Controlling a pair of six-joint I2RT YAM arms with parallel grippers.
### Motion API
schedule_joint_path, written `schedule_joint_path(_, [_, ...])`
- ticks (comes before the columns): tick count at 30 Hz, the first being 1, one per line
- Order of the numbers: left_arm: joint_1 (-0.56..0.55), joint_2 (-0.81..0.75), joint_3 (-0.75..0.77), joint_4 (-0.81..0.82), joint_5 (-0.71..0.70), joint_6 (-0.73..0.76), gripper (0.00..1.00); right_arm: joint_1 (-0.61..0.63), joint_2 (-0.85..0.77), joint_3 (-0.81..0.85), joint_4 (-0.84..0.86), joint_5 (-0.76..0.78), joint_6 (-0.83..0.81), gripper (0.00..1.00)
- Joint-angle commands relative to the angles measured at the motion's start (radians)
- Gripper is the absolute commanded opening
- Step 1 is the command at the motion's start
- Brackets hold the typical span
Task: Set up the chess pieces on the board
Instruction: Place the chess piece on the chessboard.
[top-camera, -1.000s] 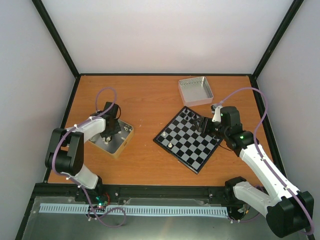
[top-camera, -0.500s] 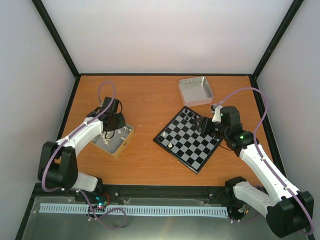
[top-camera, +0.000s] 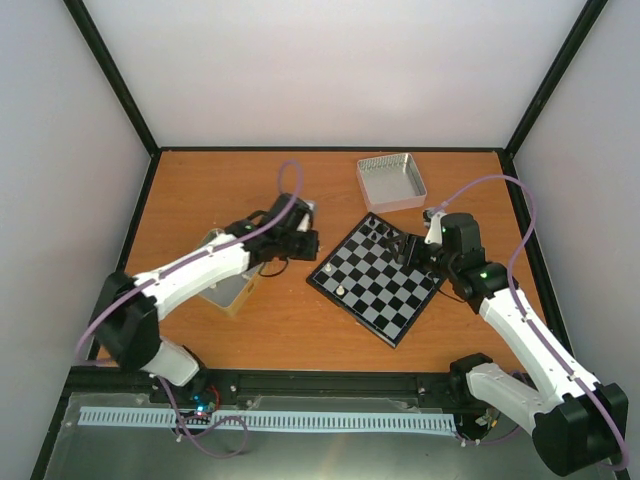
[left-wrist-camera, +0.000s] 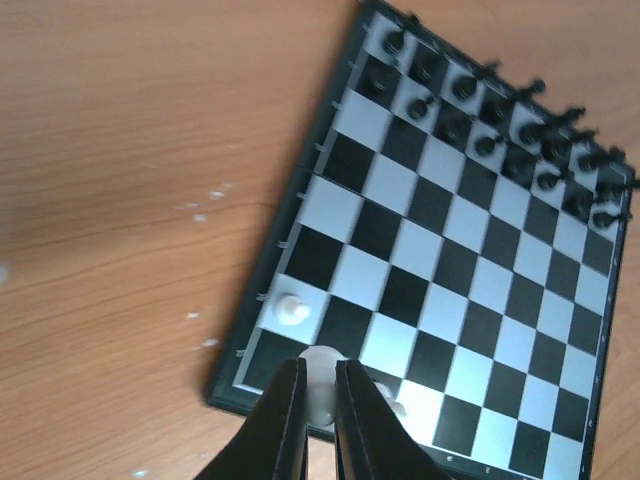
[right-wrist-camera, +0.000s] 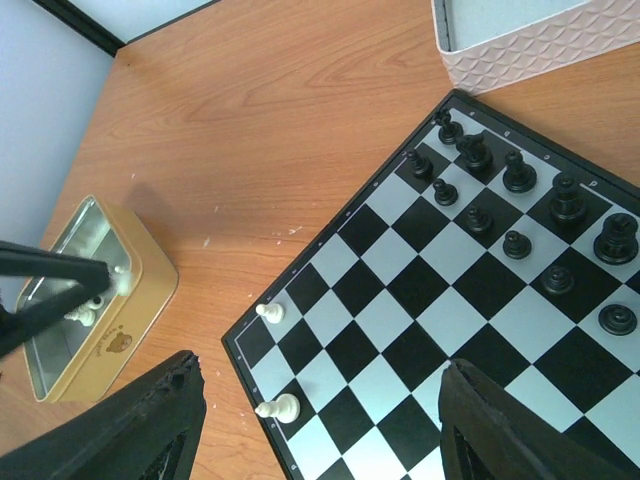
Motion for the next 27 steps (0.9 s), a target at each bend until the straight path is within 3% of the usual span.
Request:
schedule_joint_path(1, [-0.131,0.128,0.127,-0.007,-0.061,0.016,0.05,0.007,-0.033,-0.013,-0.016,0.059,0.018,0.64])
schedule_joint_path(8, [-0.244,0.338,0.288,-0.121,-0.201,-0.014,0.05,0.008,-0.088,-0.028,-0.038,0.130,0.026,0.65])
schedule_joint_path(14, [-0.253,0.436,0.365,-0.230,-0.261,-0.042,0.06,0.007,-0.088,-0.033,-0.044,0.131,0.028,0.65])
schedule_joint_path(27, [-0.252,0.532,0.379,-0.227,-0.199,0.007,0.07,0.008,-0.055,-0.024,-0.016,0.115,0.026,0.65])
